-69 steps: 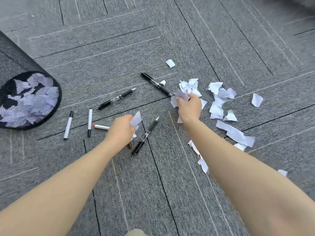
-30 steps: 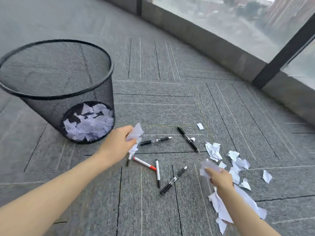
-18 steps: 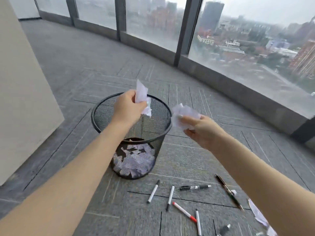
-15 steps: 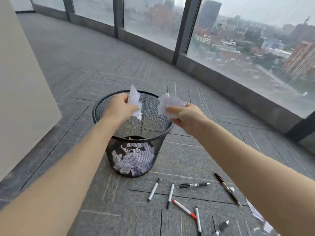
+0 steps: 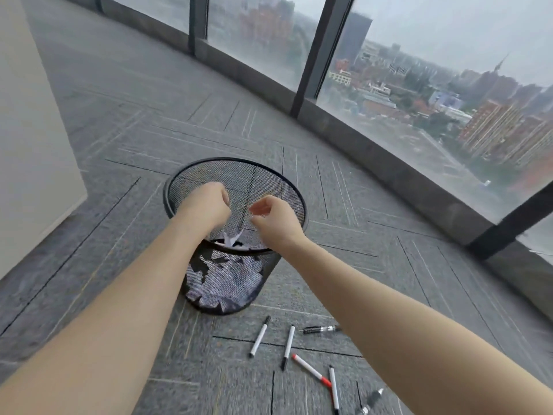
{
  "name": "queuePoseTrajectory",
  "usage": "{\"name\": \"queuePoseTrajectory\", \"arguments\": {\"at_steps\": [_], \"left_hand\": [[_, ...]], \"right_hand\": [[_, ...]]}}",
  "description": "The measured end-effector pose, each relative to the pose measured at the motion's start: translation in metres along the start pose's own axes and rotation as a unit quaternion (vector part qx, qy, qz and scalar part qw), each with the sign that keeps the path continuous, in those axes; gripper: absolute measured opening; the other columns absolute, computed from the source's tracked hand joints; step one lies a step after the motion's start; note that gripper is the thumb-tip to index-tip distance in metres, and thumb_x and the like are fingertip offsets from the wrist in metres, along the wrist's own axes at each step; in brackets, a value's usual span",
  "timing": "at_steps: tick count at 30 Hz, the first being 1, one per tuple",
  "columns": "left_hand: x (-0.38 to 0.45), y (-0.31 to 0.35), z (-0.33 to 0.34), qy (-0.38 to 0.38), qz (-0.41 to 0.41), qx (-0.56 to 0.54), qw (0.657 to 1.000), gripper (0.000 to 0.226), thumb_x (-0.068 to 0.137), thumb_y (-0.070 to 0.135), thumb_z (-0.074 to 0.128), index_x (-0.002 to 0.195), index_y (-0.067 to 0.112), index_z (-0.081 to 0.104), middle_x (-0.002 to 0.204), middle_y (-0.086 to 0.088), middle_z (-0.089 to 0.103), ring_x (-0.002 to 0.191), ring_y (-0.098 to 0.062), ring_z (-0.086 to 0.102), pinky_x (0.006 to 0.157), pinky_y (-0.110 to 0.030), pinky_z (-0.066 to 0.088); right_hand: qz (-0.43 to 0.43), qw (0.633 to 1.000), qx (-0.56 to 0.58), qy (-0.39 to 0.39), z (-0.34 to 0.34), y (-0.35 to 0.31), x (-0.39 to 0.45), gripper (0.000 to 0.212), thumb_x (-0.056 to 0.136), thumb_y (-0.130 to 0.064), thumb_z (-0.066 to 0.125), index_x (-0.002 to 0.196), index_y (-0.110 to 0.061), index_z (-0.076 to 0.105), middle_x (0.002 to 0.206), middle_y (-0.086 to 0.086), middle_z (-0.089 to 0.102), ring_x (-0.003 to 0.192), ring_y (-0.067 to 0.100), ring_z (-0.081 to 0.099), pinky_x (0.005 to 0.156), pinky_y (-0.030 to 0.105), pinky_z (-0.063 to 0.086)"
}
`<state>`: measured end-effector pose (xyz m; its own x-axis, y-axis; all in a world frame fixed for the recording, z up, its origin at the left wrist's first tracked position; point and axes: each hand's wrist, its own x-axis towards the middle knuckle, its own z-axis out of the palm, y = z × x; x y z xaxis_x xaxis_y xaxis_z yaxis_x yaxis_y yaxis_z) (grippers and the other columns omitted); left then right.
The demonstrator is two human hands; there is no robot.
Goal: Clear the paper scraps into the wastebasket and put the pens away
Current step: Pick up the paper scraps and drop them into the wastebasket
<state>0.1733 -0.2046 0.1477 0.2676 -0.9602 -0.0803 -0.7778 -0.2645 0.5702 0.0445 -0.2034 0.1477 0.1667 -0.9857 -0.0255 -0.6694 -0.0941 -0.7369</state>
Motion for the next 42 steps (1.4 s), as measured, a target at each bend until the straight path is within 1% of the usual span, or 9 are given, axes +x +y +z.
{"name": "queuePoseTrajectory", "arguments": {"at_steps": [4,10,13,15,21,25,32,37,42], "left_hand": [[-0.004,0.004,-0.002,0.018,0.015,-0.017,1.0,0.019,0.088,0.017,0.058,0.106,0.015,0.062,0.114,-0.008,0.063,0.105,-0.028,0.058,0.087,-0.035,0.045],[-0.03,0.05,0.01,0.154,0.146,-0.117,0.97,0.018,0.09,0.015,0.051,0.1,0.011,0.065,0.093,-0.005,0.063,0.082,-0.019,0.054,0.072,-0.029,0.042],[-0.053,0.09,0.043,0.16,0.231,-0.173,0.944,0.017,0.089,0.012,0.049,0.095,0.011,0.065,0.089,-0.005,0.063,0.078,-0.015,0.052,0.07,-0.029,0.044],[-0.078,0.116,0.083,0.116,0.275,-0.19,0.935,0.016,0.089,0.011,0.05,0.093,0.012,0.065,0.088,-0.003,0.062,0.078,-0.013,0.052,0.069,-0.026,0.042],[-0.184,0.148,0.236,-0.155,0.32,-0.14,0.924,0.013,0.088,0.01,0.054,0.092,0.013,0.066,0.09,-0.003,0.065,0.084,-0.023,0.058,0.075,-0.033,0.047],[-0.242,0.146,0.311,-0.325,0.336,-0.023,0.884,0.014,0.091,0.016,0.05,0.097,0.015,0.063,0.093,0.001,0.059,0.091,-0.02,0.057,0.079,-0.033,0.046],[-0.293,0.148,0.387,-0.427,0.252,0.081,0.864,0.018,0.092,0.022,0.05,0.107,0.015,0.058,0.11,-0.003,0.054,0.091,-0.019,0.057,0.08,-0.033,0.047],[-0.317,0.151,0.411,-0.381,0.095,0.069,0.917,0.037,0.091,0.029,0.053,0.12,0.01,0.041,0.126,-0.009,0.042,0.094,-0.028,0.056,0.072,-0.034,0.04],[-0.359,0.163,0.426,-0.326,-0.01,0.089,0.941,0.052,0.086,0.033,0.06,0.123,0.007,0.035,0.131,-0.015,0.039,0.116,-0.035,0.047,0.09,-0.045,0.041]], "right_hand": [[-0.037,0.998,-0.035,0.037,-0.015,0.012,-0.008,0.02,0.092,-0.012,0.052,0.107,-0.015,0.065,0.116,0.001,0.065,0.101,0.013,0.06,0.088,0.029,0.049],[-0.111,0.983,0.038,0.14,-0.059,0.056,-0.068,0.013,0.091,-0.012,0.056,0.099,-0.013,0.067,0.109,-0.004,0.06,0.095,-0.001,0.053,0.086,0.001,0.037],[-0.073,0.977,0.067,0.189,-0.083,0.113,-0.117,0.013,0.09,-0.01,0.057,0.093,-0.019,0.066,0.101,-0.009,0.059,0.097,-0.002,0.055,0.089,0.009,0.041],[-0.004,0.969,0.086,0.23,-0.098,0.161,-0.155,0.022,0.09,-0.008,0.055,0.087,-0.029,0.061,0.098,-0.008,0.06,0.096,0.006,0.059,0.087,0.019,0.046],[0.261,0.89,0.137,0.348,-0.123,0.299,-0.288,0.027,0.091,-0.008,0.053,0.081,-0.033,0.059,0.082,-0.004,0.061,0.063,-0.007,0.053,0.06,0.01,0.039],[0.352,0.838,0.158,0.386,-0.121,0.353,-0.352,0.022,0.09,-0.006,0.054,0.082,-0.026,0.06,0.084,-0.008,0.061,0.072,-0.004,0.055,0.061,0.003,0.04],[0.468,0.783,0.138,0.386,-0.113,0.419,-0.422,0.012,0.09,-0.011,0.054,0.094,-0.018,0.063,0.098,0.0,0.062,0.09,0.013,0.058,0.076,0.017,0.044],[0.565,0.673,0.088,0.468,-0.133,0.465,-0.453,0.024,0.093,-0.025,0.052,0.115,-0.016,0.053,0.114,-0.001,0.043,0.099,0.016,0.05,0.084,0.032,0.04],[0.62,0.657,0.035,0.428,-0.142,0.495,-0.454,0.026,0.086,-0.034,0.061,0.106,-0.018,0.057,0.114,0.003,0.054,0.104,0.026,0.054,0.09,0.043,0.043]]}}
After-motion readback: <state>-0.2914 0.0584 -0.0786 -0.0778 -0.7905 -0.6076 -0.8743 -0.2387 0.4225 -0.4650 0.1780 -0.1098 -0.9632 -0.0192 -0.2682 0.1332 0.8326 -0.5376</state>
